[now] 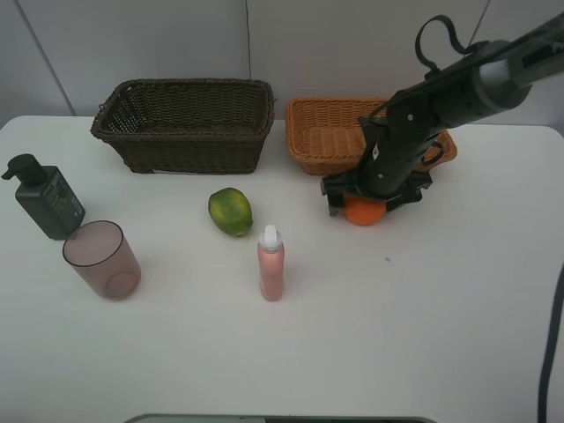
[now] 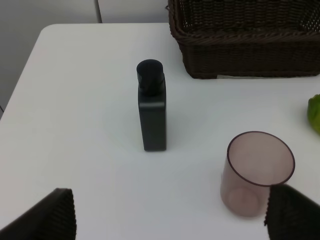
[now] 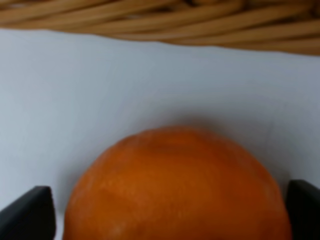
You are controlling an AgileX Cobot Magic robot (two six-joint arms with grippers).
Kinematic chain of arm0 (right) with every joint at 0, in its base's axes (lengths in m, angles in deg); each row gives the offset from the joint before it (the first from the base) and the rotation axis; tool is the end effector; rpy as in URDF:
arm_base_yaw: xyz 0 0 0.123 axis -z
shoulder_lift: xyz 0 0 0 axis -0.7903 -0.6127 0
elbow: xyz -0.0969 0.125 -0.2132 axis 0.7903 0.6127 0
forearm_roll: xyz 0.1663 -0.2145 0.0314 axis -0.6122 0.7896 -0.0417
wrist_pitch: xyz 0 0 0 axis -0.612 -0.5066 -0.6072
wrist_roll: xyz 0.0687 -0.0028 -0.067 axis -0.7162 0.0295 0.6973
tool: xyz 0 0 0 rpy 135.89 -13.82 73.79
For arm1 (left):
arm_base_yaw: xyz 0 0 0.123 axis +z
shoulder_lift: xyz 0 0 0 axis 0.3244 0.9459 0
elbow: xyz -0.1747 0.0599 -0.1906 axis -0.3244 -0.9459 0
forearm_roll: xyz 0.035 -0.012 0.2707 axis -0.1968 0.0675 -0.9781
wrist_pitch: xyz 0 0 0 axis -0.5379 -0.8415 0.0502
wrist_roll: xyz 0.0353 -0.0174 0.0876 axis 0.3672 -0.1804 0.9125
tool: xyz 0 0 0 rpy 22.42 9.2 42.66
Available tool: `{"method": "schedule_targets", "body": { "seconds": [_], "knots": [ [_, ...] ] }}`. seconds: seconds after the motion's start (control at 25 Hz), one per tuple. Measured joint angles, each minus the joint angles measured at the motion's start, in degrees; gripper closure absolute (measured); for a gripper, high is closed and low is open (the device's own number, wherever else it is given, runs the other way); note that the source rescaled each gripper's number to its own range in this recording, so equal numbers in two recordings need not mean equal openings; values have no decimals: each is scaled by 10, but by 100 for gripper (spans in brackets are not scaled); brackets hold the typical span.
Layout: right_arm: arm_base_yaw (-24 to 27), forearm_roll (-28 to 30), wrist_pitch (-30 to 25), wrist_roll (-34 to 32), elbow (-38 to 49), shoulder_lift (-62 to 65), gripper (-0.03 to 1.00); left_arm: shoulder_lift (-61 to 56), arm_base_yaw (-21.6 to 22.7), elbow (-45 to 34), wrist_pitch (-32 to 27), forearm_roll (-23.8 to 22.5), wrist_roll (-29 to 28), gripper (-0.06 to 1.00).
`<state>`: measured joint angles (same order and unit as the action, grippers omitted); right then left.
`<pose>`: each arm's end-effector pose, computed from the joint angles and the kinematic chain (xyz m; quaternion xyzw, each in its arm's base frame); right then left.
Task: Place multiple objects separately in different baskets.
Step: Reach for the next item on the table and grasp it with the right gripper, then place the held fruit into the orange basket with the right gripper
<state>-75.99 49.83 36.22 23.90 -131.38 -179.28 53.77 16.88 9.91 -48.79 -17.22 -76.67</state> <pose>0.3594 0.1477 0.0664 -0.0536 0.9864 0.0038 0.1551 0.0370 0.0034 0.2853 -0.0057 0.8522 0.0071 0.5231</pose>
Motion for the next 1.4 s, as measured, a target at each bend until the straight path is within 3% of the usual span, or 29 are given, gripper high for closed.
{"method": "schedule_targets", "body": {
  "seconds": [0.08, 0.12, 0.88, 1.12, 1.4],
  "knots": [
    [0, 4, 0, 0, 0, 0, 31, 0, 0, 0, 0, 0, 0, -4],
    [0, 6, 1, 0, 0, 0, 36, 0, 0, 0, 0, 0, 0, -4],
    [0, 6, 0, 0, 0, 1, 36, 0, 0, 0, 0, 0, 0, -4],
    [0, 6, -52, 0, 0, 53, 36, 0, 0, 0, 0, 0, 0, -4],
    [1, 6, -151, 8, -23, 128, 36, 0, 0, 0, 0, 0, 0, -4]
  ]
}}
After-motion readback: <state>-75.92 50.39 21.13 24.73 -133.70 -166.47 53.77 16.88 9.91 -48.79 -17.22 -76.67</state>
